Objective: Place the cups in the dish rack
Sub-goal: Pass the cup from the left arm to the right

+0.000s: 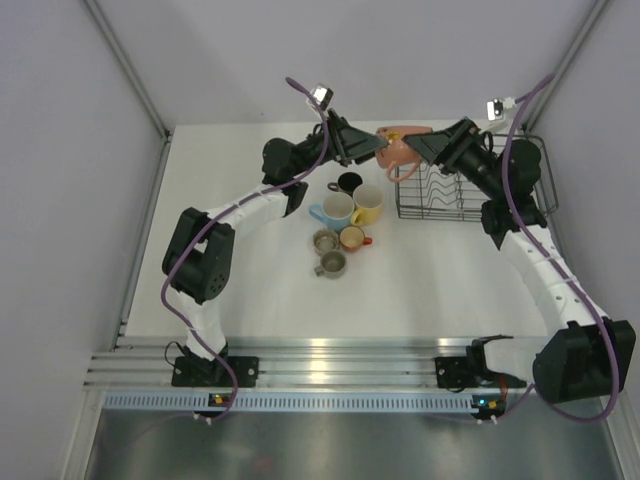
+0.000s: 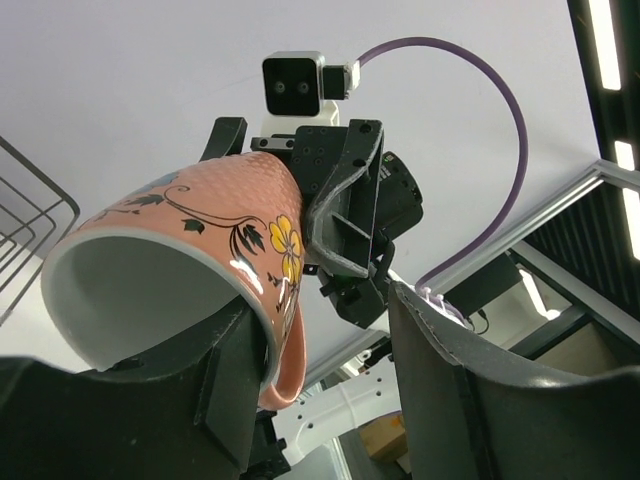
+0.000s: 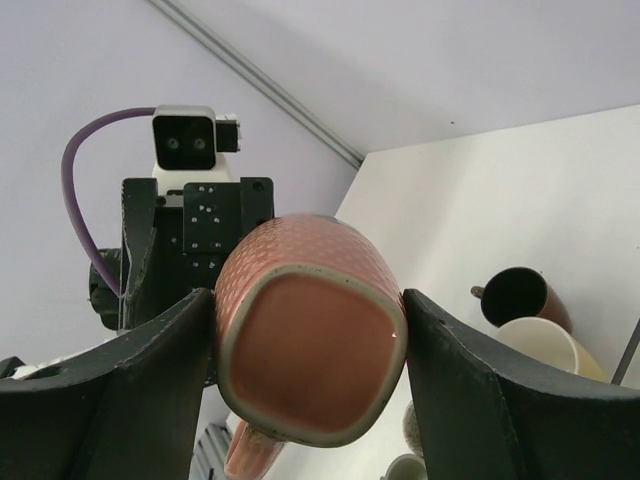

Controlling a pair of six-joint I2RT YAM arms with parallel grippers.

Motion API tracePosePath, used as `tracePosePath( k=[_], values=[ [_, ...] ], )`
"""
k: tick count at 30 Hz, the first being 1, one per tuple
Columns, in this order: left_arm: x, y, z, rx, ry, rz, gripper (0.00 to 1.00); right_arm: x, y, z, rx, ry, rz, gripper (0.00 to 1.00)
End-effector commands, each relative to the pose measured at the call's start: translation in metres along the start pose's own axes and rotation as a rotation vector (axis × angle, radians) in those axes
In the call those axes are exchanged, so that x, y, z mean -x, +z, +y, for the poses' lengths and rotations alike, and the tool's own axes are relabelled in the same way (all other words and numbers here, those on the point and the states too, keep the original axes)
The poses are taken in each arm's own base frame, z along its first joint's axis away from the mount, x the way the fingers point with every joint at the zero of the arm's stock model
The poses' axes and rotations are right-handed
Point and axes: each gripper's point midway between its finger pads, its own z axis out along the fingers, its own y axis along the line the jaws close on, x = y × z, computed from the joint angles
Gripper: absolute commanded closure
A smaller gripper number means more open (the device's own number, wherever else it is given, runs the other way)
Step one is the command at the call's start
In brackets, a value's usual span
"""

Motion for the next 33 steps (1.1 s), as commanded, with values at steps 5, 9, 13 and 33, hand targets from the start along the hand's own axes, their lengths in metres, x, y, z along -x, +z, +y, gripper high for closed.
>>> tracePosePath(
  k=[5, 9, 13, 33],
  values=[
    [0.000, 0.003, -0.009, -0.021, 0.100, 0.017, 0.45, 0.051, -0.015, 0.017, 0.019, -0.104, -0.165, 1.00],
    [-0.001, 0.003, -0.004, -0.011, 0.097, 0.022, 0.45, 0.057, -0.017, 0.015, 0.012, -0.110, -0.179, 1.00],
    [-0.003, 0.001, 0.004, 0.002, 0.090, 0.025, 0.46, 0.061, -0.019, 0.011, 0.003, -0.112, -0.186, 1.00],
    [-0.007, -0.002, 0.023, 0.061, 0.107, 0.058, 0.50, 0.082, -0.031, -0.021, -0.101, -0.170, -0.245, 1.00]
  ],
)
